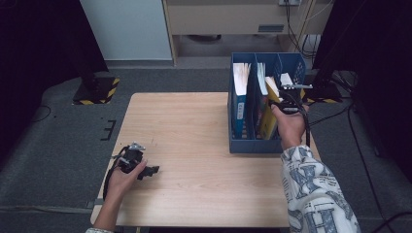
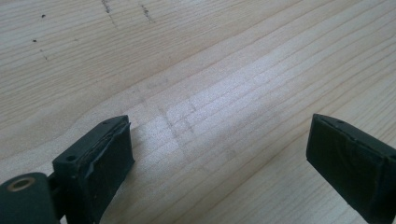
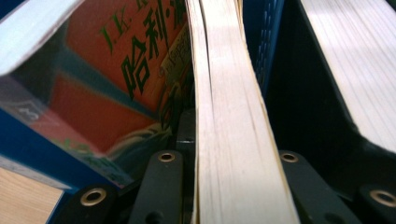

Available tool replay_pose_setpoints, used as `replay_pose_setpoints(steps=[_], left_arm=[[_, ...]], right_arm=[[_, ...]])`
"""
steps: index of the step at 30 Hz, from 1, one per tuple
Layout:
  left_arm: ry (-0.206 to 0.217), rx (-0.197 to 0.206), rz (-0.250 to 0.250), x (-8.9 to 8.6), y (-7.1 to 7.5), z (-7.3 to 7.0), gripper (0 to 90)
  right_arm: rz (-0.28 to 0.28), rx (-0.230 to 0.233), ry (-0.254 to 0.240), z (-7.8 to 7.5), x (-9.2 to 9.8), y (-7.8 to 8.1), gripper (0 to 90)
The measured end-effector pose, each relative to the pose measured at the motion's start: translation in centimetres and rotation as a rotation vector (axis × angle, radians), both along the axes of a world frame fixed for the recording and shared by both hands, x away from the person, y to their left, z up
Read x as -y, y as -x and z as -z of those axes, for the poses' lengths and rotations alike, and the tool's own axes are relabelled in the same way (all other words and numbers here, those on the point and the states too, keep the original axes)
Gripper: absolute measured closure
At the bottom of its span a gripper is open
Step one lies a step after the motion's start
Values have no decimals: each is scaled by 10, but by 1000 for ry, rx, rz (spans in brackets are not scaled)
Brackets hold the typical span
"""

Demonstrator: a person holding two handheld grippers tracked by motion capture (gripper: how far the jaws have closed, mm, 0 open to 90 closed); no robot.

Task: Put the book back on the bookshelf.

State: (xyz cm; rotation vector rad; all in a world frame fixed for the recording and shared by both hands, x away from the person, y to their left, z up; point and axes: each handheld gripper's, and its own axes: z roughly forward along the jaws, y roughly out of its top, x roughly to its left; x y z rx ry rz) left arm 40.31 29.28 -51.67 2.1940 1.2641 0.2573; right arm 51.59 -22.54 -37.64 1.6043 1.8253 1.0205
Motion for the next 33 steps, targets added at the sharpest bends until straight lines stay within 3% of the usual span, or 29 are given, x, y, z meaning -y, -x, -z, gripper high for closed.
replay_pose_setpoints(steps=[6,11,21,30,33], left_arm=[[1,1,-1,0,0,0,66],[0,1,-1,0,0,0,66],[-1,0,-1,1,0,0,66],[-2,-1,0,1,0,1,66],[-2,-1,-1,1,0,0,66]], right_arm=[[-20,-18,6,-2,-1,5,719],[-24,-1,-1,-6,-1,7,705],[-47,6,21,-26,-2,10,709],[-24,0,26,-28,-4,10,752],[-7,19,11,-28,-3,6,754]])
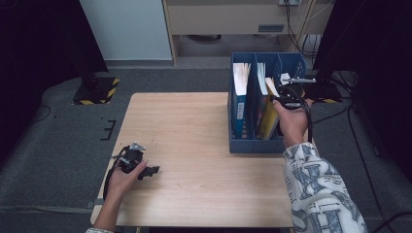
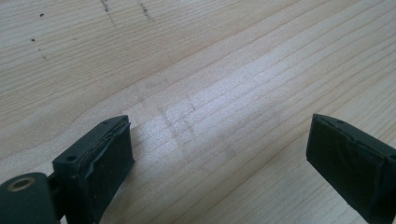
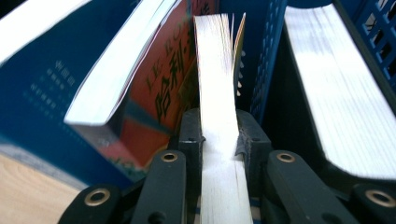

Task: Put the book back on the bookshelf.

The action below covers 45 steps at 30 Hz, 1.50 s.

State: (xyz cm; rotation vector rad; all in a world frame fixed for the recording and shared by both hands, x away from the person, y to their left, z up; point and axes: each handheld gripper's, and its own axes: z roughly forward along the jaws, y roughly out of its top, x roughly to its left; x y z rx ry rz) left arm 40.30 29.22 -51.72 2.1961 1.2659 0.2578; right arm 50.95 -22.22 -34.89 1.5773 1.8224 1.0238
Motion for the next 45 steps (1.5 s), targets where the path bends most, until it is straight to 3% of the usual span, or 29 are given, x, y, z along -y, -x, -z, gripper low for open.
replay_pose_setpoints(steps=[13,30,38,45], left_arm=[[4,1,-1,-1,0,0,66],[7,2,-3,-1,0,0,66],[3,1,1,-1,0,0,67],[3,1,0,-1,0,0,66]], right_arm=[[58,53,-78,-7,2,-19,754],[50,35,-35,3,-7,-31,753],[32,29,-9,3,-9,-30,748],[20,16,-15,3,-8,-29,738]])
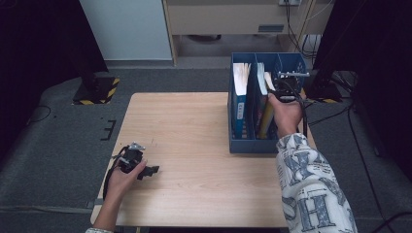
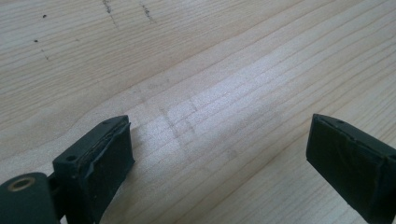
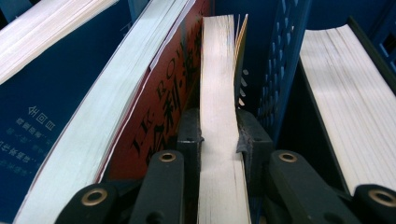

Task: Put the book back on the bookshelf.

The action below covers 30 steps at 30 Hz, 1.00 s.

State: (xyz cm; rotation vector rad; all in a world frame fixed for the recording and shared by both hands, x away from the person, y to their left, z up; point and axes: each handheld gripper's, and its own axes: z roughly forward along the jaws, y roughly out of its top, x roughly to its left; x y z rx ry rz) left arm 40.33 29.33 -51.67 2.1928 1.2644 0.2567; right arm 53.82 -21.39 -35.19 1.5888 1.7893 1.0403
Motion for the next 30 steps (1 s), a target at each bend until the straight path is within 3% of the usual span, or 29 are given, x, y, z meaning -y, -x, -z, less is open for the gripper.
replay_pose_setpoints(steps=[8,12,20,30], left_arm=[[-2,0,1,0,0,0,66],[-1,2,0,0,0,0,66],[-2,0,-1,0,0,0,66],[-1,-1,-4,0,0,0,67]], right_arm=[[-16,0,-55,-2,5,1,693],[-24,-5,-42,-4,4,1,719],[16,-1,-21,-5,4,2,755],[40,43,18,-6,2,-6,757]])
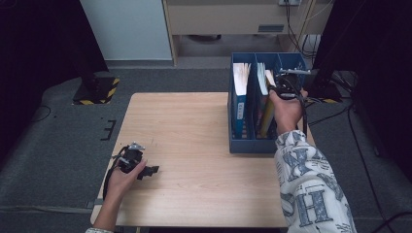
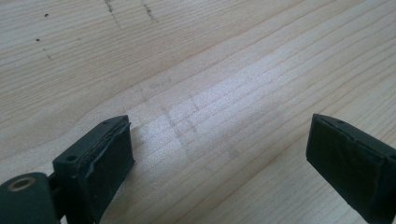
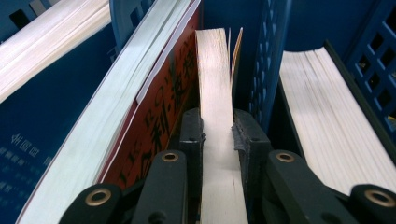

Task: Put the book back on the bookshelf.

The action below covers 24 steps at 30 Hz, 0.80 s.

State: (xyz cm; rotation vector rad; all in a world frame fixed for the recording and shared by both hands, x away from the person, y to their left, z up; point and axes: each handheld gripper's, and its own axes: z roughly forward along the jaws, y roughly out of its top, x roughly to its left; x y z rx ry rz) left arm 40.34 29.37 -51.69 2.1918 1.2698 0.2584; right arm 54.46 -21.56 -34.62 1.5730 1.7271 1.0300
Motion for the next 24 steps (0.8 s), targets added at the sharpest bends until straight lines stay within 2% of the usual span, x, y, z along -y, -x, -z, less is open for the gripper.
replay_pose_setpoints(steps=[11,24], left_arm=[[3,0,-1,-1,0,0,67],[-2,2,5,0,0,-1,67]], right_arm=[[17,-1,5,2,-2,-16,757],[7,0,14,4,-3,-18,753]])
